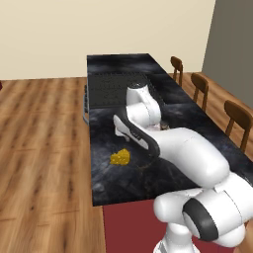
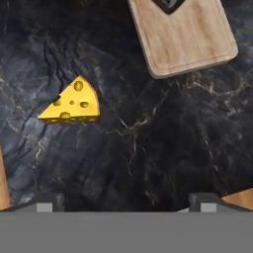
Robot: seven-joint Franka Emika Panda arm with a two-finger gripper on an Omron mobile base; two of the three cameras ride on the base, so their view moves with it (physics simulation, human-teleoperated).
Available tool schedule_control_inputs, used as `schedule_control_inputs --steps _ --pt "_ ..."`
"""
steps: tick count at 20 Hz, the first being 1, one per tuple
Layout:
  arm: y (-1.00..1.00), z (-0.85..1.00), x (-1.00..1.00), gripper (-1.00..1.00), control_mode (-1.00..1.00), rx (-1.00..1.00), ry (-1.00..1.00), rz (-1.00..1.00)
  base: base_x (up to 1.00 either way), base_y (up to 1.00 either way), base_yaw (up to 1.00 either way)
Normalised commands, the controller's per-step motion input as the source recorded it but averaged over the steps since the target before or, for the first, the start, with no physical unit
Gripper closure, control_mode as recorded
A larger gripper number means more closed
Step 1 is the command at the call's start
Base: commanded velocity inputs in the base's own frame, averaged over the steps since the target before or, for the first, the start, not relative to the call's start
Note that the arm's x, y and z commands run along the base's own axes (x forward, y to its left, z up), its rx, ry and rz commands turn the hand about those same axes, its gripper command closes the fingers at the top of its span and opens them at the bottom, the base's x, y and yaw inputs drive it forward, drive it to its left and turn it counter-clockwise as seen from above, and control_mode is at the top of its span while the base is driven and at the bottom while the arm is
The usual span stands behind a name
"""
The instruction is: Retrieve the reheated potato from the microwave, then place the potato, cheese, and condiment on the cutting board.
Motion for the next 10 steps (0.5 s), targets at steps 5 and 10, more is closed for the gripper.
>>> schedule_control_inputs --steps 5,10 --pt "0.10 -0.24 0.15 -1.00 -1.00 0.14 0.02 -0.33 0.00 0.00 0.00" --pt "0.10 -0.41 0.32 -1.00 -1.00 0.09 -0.01 -0.30 0.00 0.00 0.00"
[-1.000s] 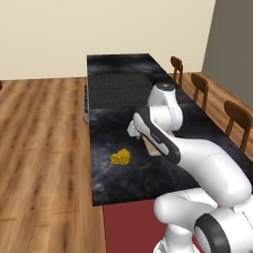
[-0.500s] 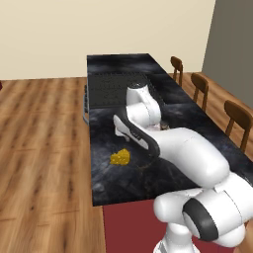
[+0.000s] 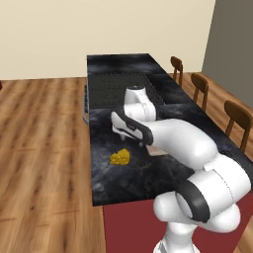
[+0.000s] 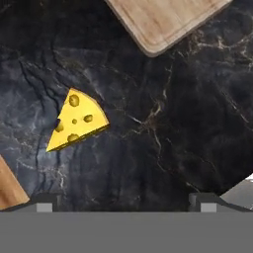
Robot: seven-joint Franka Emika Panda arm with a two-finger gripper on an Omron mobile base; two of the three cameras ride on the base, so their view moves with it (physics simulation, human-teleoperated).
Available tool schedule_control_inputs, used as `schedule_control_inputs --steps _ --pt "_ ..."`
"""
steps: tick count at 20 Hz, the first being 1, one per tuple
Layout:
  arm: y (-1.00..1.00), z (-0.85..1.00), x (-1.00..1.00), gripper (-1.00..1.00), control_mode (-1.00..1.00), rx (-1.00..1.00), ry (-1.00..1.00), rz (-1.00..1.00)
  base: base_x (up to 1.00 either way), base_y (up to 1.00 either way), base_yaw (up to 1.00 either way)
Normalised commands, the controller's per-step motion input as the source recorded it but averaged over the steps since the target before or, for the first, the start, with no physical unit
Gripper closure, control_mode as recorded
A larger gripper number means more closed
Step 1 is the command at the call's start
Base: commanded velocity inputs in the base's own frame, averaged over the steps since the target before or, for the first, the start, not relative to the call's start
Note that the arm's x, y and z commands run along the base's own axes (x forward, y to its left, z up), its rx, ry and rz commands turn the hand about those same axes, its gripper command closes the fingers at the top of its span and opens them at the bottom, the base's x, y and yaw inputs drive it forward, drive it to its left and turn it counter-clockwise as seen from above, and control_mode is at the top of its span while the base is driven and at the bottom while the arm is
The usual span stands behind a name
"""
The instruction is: Retrieve the reheated potato from the microwave, then place the potato, cheese, and condiment on the cutting board.
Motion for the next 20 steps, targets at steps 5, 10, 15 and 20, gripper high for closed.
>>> schedule_control_inputs --steps 5,10,15,20 --pt "0.21 -0.33 0.38 -1.00 -1.00 0.06 0.00 -0.34 0.00 0.00 0.00" --pt "0.21 -0.23 0.41 -1.00 -1.00 0.01 0.02 -0.30 0.00 0.00 0.00" --pt "0.09 -0.24 0.28 -1.00 -1.00 0.00 0.15 -0.22 0.00 0.00 0.00" --pt "0.02 -0.25 0.16 -1.00 -1.00 0.01 0.20 -0.14 0.00 0.00 0.00"
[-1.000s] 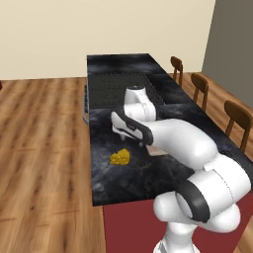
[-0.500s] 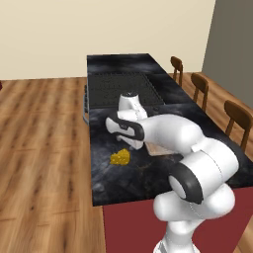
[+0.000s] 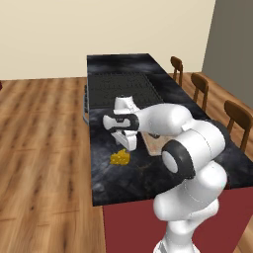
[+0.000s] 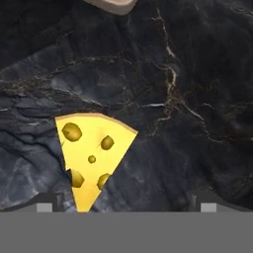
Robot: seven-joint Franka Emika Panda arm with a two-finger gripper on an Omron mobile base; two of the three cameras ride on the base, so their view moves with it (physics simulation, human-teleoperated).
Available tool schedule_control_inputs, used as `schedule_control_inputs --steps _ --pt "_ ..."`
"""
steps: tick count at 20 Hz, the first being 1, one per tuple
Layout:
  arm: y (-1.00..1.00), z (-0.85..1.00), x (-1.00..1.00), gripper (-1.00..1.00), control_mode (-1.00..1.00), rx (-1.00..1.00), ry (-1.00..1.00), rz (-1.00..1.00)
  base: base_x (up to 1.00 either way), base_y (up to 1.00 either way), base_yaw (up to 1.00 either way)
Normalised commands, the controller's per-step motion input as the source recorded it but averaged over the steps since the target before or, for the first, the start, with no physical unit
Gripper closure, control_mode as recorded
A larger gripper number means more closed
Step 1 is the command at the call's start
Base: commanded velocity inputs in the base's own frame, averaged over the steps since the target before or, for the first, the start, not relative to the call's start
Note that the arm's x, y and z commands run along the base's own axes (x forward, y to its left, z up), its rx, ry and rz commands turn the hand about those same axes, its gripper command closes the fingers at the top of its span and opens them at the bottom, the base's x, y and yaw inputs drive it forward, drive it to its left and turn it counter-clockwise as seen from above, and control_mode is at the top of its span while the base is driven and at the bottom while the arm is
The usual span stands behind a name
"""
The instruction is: Retrieve the reheated potato from the microwave, then place the potato, cheese, and condiment on the cutting board.
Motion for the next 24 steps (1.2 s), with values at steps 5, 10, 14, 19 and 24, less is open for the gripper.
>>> schedule_control_inputs --steps 5,10,14,19,24 --pt "0.05 -0.25 0.13 -1.00 -1.00 0.00 0.10 -0.06 0.00 0.00 0.00" --pt "0.09 -0.23 0.23 -1.00 -1.00 0.00 0.05 -0.01 0.00 0.00 0.00" --pt "0.02 -0.20 0.21 -1.00 -1.00 0.00 0.11 0.00 0.00 0.00 0.00" --pt "0.00 -0.23 0.12 -1.00 -1.00 -0.01 0.16 0.00 0.00 0.00 0.00" --pt "0.06 -0.23 -0.03 -1.00 -1.00 -0.04 0.15 -0.03 0.00 0.00 0.00"
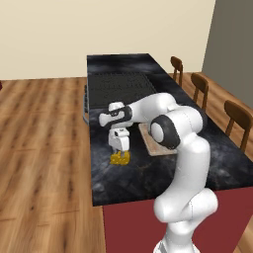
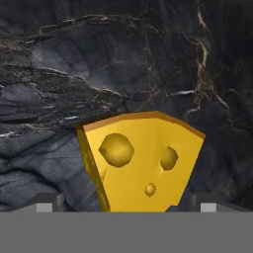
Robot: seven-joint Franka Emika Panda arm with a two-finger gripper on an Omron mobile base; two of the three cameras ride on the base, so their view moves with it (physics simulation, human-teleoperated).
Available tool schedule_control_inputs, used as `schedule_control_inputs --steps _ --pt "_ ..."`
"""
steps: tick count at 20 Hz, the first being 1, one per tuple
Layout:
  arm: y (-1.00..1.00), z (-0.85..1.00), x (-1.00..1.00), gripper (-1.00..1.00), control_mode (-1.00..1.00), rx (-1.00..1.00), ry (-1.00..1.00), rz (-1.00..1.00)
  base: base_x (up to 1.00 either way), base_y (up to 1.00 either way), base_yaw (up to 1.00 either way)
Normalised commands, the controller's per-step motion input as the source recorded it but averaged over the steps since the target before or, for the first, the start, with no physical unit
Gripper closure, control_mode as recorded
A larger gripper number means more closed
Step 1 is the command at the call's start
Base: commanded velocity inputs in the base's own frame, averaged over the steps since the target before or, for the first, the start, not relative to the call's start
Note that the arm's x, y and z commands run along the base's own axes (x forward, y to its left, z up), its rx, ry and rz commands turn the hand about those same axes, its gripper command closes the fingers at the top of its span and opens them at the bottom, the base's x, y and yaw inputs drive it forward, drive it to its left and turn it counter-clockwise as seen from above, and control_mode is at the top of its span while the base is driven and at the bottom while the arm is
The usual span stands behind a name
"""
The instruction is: Retrieve the reheated potato from the microwave, then place the potato, cheese, and condiment on the cutting board.
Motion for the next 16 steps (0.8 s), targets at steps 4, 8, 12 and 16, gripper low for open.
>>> schedule_control_inputs --steps 4,8,12,16 --pt "0.03 -0.16 -0.02 -1.00 -1.00 -0.03 0.07 -0.07 0.00 0.00 0.00" --pt "0.00 -0.22 -0.08 -1.00 -1.00 -0.04 -0.03 -0.03 0.00 0.00 0.00" --pt "0.01 -0.29 -0.22 -1.00 -1.00 -0.07 -0.19 0.00 0.00 0.00 0.00" --pt "0.00 -0.27 -0.21 -1.00 -1.00 -0.04 -0.33 -0.01 0.00 0.00 0.00"
